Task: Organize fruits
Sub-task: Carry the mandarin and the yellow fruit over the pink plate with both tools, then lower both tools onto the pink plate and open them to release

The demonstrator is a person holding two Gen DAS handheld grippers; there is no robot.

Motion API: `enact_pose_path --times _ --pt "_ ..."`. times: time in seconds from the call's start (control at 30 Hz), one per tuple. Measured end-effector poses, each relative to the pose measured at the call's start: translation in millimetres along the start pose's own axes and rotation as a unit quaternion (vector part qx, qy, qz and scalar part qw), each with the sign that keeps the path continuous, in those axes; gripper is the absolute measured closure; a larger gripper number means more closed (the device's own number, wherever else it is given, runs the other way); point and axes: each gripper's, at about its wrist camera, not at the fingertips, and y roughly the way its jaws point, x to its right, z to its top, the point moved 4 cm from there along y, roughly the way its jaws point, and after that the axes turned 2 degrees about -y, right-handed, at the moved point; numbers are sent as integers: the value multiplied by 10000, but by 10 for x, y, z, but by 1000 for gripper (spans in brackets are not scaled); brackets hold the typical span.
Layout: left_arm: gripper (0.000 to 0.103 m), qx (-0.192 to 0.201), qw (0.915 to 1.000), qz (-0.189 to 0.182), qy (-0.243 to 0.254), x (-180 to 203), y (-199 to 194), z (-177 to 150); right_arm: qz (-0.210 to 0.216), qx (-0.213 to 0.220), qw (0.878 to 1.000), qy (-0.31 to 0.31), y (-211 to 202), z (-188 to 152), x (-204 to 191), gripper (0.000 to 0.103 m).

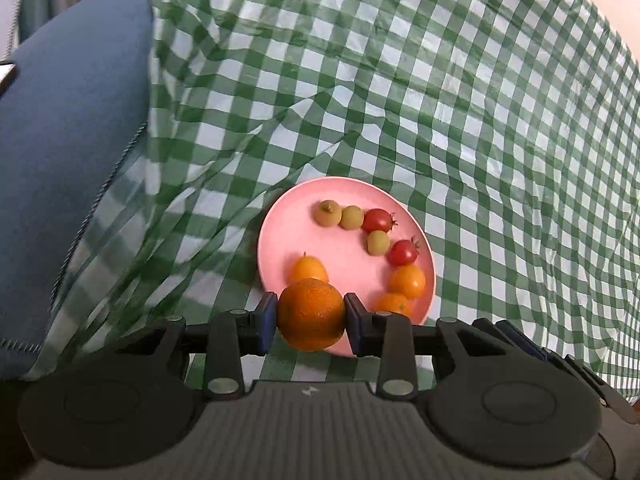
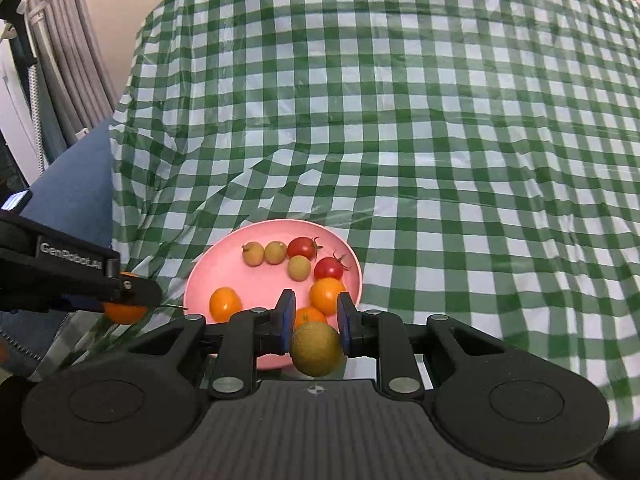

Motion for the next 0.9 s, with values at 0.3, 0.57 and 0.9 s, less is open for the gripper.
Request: enact_pose_path --times 0.3,0.57,0.9 --pt "64 -123 9997 17 219 90 551 330 57 -189 9998 40 600 175 24 80" --pt "63 -290 9981 249 485 74 899 410 91 -332 9994 85 941 211 -10 80" --pt "0 -15 9990 384 206 -116 665 485 254 -182 9979 566 836 342 97 39"
